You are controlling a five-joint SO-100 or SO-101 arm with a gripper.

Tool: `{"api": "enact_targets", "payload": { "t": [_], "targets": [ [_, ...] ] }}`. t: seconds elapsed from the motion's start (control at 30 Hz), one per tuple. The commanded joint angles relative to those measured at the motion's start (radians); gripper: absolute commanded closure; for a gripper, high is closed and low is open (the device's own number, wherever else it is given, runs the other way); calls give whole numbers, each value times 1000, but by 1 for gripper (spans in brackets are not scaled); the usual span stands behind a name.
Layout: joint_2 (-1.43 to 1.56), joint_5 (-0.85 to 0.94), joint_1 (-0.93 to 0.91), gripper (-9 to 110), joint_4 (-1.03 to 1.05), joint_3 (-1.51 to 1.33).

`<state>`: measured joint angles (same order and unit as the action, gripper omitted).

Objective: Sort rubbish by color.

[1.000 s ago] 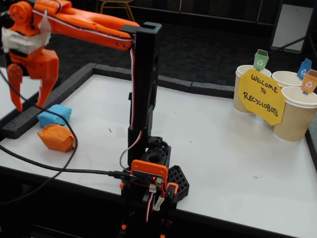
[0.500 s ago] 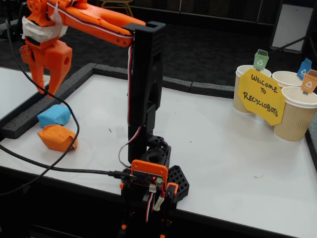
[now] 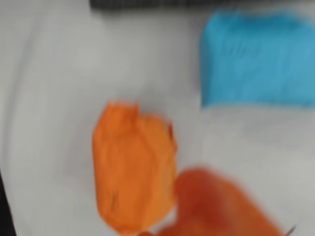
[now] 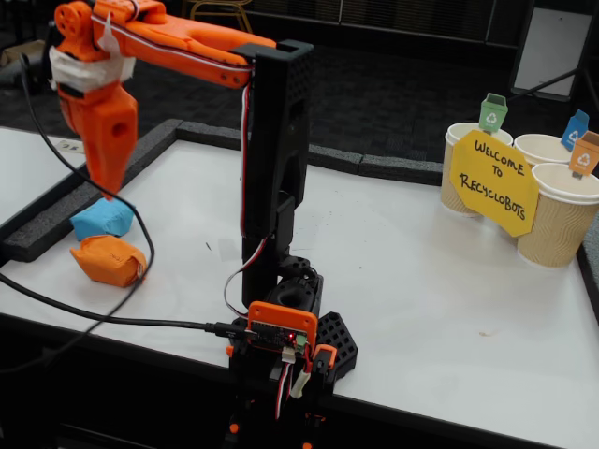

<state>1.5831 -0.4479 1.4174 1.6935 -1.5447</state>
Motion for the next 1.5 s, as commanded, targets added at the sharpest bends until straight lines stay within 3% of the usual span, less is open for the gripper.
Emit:
{"api": "enact_targets", "payload": {
  "t": [0.0,0.07,0.27,0.73,0.97,1.2,1.47],
  "targets": [
    [35,-28,-2,92,0,-38],
    [35,-49,14,94,-12,-71],
    [38,-368,37,88,-12,-87],
    [43,-670,242,81,8,61],
    [38,-699,250,78,-97,14],
    [37,-759,138,80,-259,-52],
    [37,-847,32,78,-262,-109]
  ]
}}
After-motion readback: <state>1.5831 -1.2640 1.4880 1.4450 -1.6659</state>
